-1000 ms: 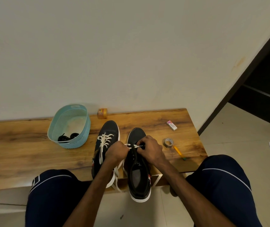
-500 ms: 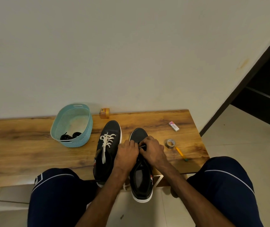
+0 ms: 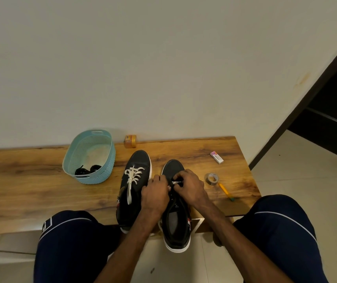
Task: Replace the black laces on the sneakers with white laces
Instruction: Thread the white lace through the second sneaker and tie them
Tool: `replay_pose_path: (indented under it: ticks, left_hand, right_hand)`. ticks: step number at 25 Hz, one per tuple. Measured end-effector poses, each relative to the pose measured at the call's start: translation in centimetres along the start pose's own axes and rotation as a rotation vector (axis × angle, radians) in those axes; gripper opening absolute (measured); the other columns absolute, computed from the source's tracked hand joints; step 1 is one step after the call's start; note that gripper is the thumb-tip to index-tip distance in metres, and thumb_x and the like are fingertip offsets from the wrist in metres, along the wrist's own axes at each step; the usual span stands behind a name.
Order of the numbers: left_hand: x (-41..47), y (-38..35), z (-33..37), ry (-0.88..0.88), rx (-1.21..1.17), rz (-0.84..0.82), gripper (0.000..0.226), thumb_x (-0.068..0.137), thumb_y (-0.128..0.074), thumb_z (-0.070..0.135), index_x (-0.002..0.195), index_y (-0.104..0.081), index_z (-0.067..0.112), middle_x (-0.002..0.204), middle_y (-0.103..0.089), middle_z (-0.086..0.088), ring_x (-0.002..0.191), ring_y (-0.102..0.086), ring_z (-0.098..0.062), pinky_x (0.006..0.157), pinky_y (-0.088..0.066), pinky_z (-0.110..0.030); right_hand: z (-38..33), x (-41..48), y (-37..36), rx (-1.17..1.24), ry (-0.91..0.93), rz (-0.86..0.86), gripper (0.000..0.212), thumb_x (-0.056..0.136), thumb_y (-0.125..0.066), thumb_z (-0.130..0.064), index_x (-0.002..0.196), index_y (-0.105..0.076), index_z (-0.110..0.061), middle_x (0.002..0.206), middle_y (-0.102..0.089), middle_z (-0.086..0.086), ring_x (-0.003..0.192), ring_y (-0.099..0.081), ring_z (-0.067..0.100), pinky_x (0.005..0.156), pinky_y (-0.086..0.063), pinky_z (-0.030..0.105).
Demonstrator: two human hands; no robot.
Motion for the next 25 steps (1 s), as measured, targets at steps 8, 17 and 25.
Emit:
replay_pose_path:
  ticks: [8,17,25]
  left_hand:
    - [-0.1,-0.3,0.6,-0.073,0.29,-0.051,0.025,0.101,-0.033,0.02,0.118,-0.05,0.011,0.12,-0.051,-0.009,0.111,-0.05,-0.024,0.081,-0.045,-0.036]
    - [0.1,0.2,-0.1,0.074,-0.089,-0.016,0.032,0.102,-0.047,0.037,0.121,-0.055,0.013,0.121,-0.056,-0.004,0.112,-0.054,-0.021,0.084,-0.051,-0.036]
    - [0.3,0.4,-0.2,0.116,-0.022,-0.077,0.028,0.097,-0.047,0.026,0.119,-0.056,0.012,0.122,-0.052,-0.009,0.113,-0.052,-0.025,0.081,-0.049,-0.037]
  right_hand:
    - [0.1,-0.2,0.2,0.032,-0.012,0.008,0.025,0.085,-0.068,-0.022,0.11,-0.064,-0.023,0.113,-0.059,-0.005,0.105,-0.058,0.015,0.095,-0.047,0.046]
    - [0.1,0.1,0.2,0.059,-0.01,0.011,0.027,0.083,-0.069,-0.02,0.109,-0.063,-0.02,0.112,-0.06,-0.004,0.102,-0.058,0.015,0.095,-0.047,0.049]
    - [0.1,-0.1,0.3,0.073,-0.002,0.004,0.028,0.083,-0.069,-0.017,0.109,-0.061,-0.02,0.112,-0.06,-0.004,0.101,-0.058,0.017,0.095,-0.046,0.051]
Point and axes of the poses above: each hand's wrist, its own x-axis towards the middle knuckle, its own y-axis out of the back of the hand, z = x × y, the point moved 2 cm from there along x, towards the middle knuckle
